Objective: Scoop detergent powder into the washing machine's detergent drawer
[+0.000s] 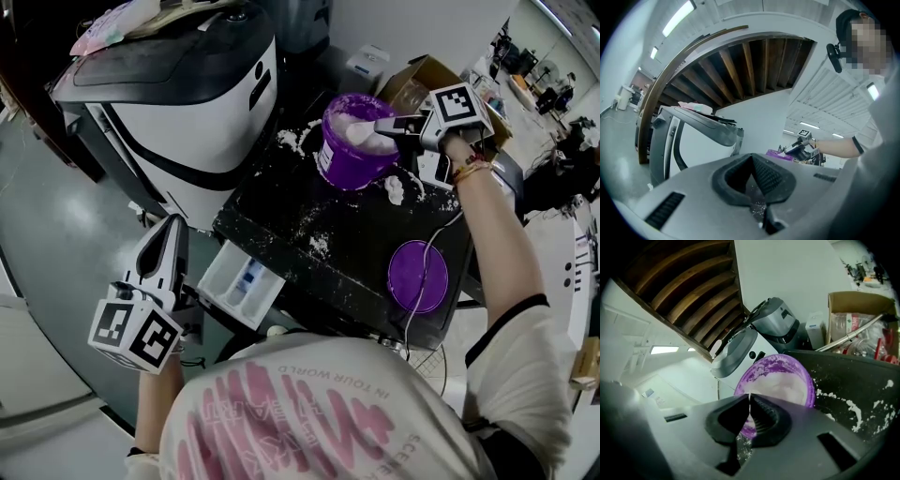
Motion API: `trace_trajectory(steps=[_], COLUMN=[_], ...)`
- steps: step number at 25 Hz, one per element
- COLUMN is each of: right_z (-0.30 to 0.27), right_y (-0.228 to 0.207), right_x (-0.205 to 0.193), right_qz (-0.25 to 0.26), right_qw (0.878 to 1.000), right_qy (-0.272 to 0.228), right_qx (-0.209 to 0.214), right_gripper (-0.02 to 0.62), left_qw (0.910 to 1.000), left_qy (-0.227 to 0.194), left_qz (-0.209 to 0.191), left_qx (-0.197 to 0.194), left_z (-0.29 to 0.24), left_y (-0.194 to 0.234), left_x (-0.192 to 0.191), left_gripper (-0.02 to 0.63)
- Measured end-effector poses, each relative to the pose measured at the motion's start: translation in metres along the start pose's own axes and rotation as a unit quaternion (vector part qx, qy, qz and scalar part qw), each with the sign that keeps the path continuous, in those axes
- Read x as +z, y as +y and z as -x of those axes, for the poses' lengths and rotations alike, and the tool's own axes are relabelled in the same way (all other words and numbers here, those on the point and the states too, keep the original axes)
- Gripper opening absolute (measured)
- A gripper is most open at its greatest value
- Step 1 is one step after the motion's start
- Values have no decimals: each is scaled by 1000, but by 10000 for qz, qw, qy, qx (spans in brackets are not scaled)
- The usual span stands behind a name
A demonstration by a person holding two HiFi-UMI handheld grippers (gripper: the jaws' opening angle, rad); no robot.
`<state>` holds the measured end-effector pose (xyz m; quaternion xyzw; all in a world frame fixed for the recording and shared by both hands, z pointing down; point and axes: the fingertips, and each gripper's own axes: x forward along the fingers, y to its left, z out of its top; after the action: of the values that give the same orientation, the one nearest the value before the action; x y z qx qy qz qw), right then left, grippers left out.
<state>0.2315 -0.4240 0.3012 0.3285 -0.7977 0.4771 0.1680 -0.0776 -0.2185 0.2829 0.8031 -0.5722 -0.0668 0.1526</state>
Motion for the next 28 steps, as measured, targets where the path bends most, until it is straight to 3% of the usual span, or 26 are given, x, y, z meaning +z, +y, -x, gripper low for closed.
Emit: trace_trajectory(steps=[28], right_z=[37], right_y=[-11], right_x=[-5], right_qz=[-878], right_qw=[9875], right_qy=[-1139], right_qx=[645], right_gripper=[3], left_qw=[9999], left_qy=[68], left_qz=[3], left_qx=[-81], left_z=[-5], left_y=[-2], left_x=[-5], left_gripper=[2])
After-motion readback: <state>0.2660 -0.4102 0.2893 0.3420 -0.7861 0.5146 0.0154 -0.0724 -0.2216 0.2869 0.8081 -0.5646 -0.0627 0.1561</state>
